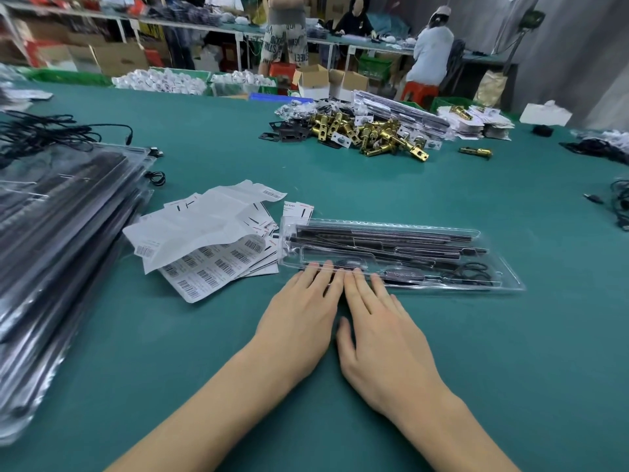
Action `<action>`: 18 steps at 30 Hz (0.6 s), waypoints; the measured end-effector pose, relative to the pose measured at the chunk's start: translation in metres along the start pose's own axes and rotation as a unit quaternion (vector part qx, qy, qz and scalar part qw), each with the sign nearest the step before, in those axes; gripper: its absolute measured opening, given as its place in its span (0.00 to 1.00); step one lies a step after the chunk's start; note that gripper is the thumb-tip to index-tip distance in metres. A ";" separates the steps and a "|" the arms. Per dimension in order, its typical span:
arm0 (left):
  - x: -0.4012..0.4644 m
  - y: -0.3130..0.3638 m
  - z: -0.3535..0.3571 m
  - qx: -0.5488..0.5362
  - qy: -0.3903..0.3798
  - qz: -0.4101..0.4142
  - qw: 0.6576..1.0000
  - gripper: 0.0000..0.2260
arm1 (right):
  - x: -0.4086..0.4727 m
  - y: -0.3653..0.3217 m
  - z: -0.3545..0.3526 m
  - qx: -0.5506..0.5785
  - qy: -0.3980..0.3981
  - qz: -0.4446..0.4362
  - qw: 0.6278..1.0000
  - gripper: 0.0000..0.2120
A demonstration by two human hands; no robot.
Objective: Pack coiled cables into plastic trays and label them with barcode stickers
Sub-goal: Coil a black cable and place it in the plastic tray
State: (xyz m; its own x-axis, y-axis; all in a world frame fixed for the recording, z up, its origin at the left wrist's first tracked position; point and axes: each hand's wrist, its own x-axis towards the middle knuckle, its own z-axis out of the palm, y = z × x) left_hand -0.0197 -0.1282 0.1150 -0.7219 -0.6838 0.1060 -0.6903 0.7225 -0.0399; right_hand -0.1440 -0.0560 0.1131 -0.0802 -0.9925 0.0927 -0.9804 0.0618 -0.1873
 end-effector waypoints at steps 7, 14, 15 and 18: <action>-0.003 -0.003 0.004 -0.016 -0.011 0.010 1.000 0.27 | 0.004 -0.002 -0.004 -0.034 -0.004 0.011 0.999 0.29; -0.005 -0.001 0.006 -0.035 0.007 -0.023 0.999 0.27 | 0.002 0.002 -0.007 -0.033 -0.010 -0.018 0.999 0.29; -0.006 0.002 0.005 -0.042 0.013 -0.033 0.998 0.27 | 0.000 0.002 -0.008 -0.031 0.005 -0.017 0.999 0.29; -0.005 0.005 0.004 -0.062 0.011 -0.046 0.997 0.29 | -0.004 0.002 -0.017 0.000 0.100 -0.004 0.995 0.22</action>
State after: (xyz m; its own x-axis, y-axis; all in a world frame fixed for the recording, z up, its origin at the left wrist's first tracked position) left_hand -0.0202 -0.1214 0.1098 -0.6538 -0.7461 0.1260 -0.7409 0.6651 0.0936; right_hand -0.1488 -0.0506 0.1285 -0.1074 -0.9520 0.2868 -0.9809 0.0545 -0.1865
